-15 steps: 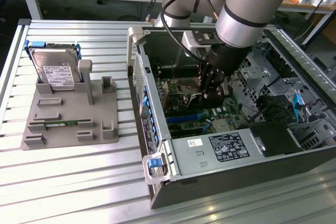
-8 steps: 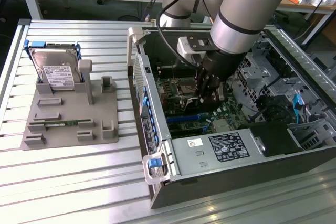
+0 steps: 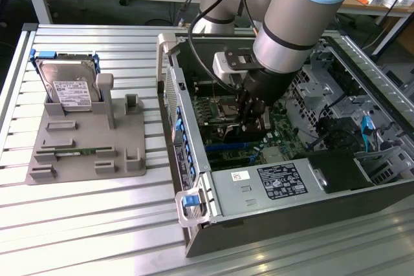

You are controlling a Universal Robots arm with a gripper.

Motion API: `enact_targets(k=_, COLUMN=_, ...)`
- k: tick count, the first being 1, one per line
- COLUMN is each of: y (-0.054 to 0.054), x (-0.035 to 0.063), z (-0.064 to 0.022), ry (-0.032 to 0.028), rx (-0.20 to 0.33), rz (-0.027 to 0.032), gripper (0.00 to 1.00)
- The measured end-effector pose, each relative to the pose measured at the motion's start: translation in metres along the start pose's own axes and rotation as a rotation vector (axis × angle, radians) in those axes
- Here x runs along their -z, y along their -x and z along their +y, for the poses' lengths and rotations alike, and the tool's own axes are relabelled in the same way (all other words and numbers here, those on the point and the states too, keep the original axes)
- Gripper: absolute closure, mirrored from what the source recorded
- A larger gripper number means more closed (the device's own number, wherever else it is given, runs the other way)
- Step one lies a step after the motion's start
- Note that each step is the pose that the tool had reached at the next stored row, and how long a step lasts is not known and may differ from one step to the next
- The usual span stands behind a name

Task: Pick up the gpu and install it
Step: 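Insert the gpu into the slot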

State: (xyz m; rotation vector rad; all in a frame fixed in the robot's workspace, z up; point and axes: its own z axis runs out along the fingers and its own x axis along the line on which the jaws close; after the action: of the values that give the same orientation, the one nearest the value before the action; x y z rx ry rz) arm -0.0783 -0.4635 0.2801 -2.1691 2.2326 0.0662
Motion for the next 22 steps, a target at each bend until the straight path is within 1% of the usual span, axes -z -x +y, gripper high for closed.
enact_targets(k=5, y=-0.0005, x=-0.0001, z=0.0001, ry=0.0001, rx=0.000, rz=0.0002, gripper=0.74)
enact_targets(k=11, y=-0.0007, x=-0.0010, z=0.0041, ry=0.0000, rx=0.000, rz=0.0004, gripper=0.74)
enact_targets(k=15, y=-0.0008, x=-0.0019, z=0.0031, ry=0.0000, rx=-0.001, rz=0.0003, gripper=0.74)
enact_targets(k=19, y=-0.0007, x=-0.0064, z=0.0029, ry=0.0000, rx=0.000, rz=0.0005, gripper=0.74)
enact_targets(k=22, y=-0.0001, x=-0.0072, z=0.0031, ry=-0.0001, rx=0.000, rz=-0.0002, gripper=0.74)
